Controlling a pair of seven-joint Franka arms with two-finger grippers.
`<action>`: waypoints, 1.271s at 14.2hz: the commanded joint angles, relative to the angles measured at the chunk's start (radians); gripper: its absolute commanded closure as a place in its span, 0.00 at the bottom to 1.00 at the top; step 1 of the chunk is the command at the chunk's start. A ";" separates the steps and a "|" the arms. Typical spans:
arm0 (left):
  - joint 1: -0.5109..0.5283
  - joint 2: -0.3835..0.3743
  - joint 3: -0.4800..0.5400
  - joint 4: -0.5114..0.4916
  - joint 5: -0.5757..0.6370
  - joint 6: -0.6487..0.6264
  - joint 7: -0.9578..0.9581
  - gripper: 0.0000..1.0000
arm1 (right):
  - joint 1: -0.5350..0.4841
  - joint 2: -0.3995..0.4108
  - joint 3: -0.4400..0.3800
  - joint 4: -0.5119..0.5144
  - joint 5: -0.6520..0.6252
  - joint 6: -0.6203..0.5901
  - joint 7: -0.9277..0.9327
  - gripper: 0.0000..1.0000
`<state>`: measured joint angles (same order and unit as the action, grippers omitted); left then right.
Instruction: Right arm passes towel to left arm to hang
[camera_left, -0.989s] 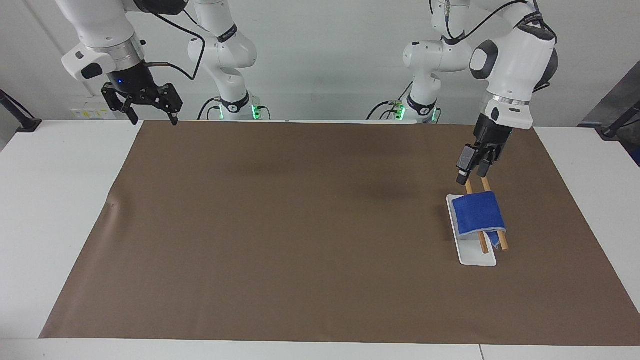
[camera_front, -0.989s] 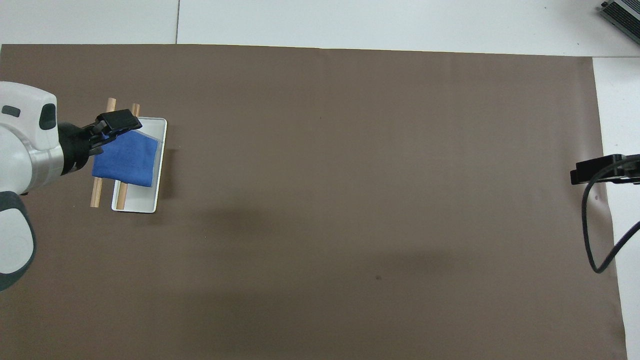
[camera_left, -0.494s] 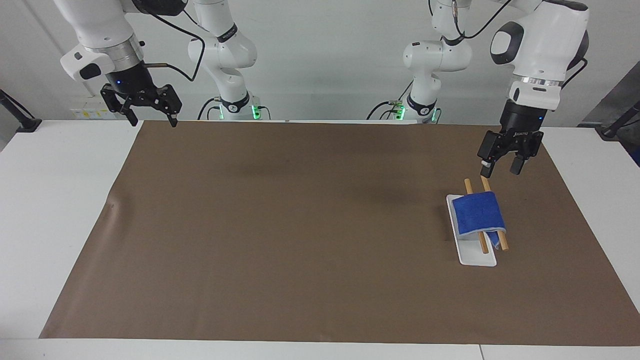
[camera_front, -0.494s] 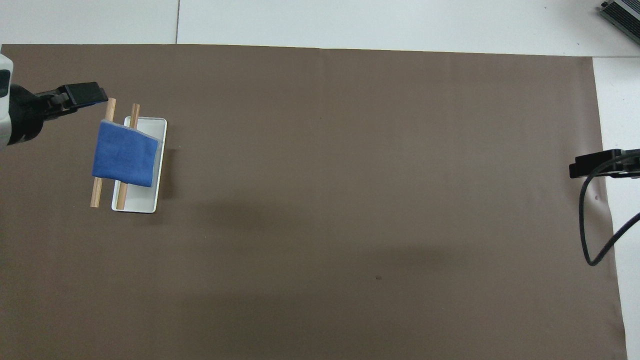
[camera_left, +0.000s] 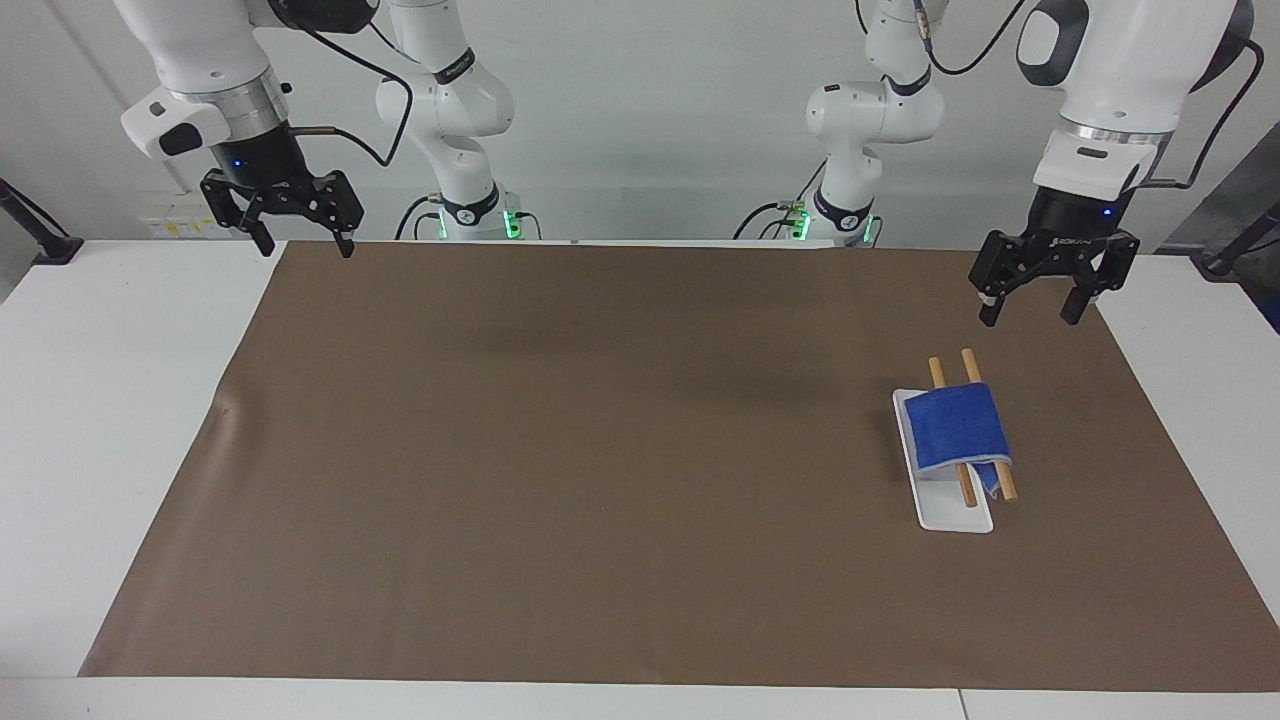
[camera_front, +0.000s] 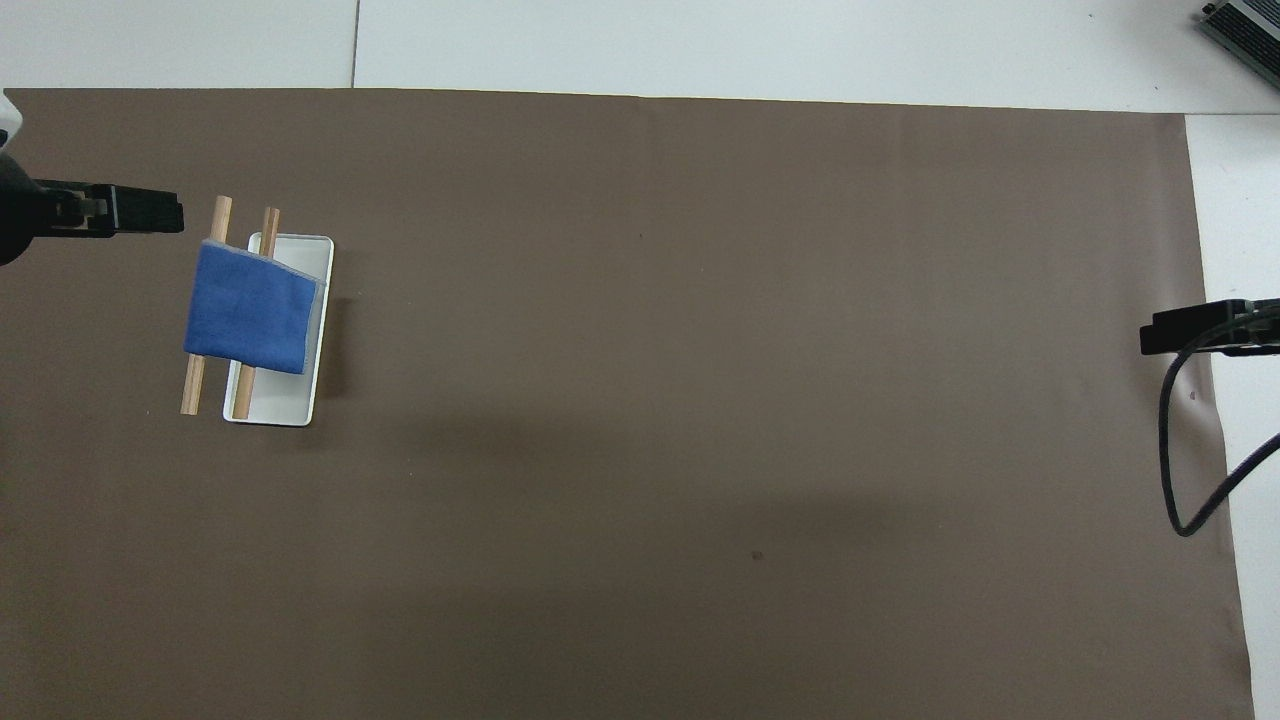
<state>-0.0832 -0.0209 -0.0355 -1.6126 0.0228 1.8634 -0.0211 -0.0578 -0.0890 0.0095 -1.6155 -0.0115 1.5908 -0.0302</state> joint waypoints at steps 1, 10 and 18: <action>0.007 -0.031 -0.001 0.008 0.014 -0.134 0.072 0.00 | -0.013 -0.003 0.006 0.022 0.021 -0.034 0.007 0.00; 0.008 -0.059 -0.001 -0.006 0.014 -0.274 0.069 0.00 | -0.040 -0.009 -0.010 0.011 -0.015 -0.051 -0.089 0.00; 0.010 -0.060 0.020 -0.013 0.008 -0.283 0.067 0.00 | -0.074 -0.003 0.003 0.020 -0.002 -0.060 -0.092 0.00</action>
<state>-0.0827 -0.0685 -0.0203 -1.6116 0.0228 1.5764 0.0338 -0.1240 -0.0918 0.0021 -1.6036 -0.0187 1.5519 -0.1054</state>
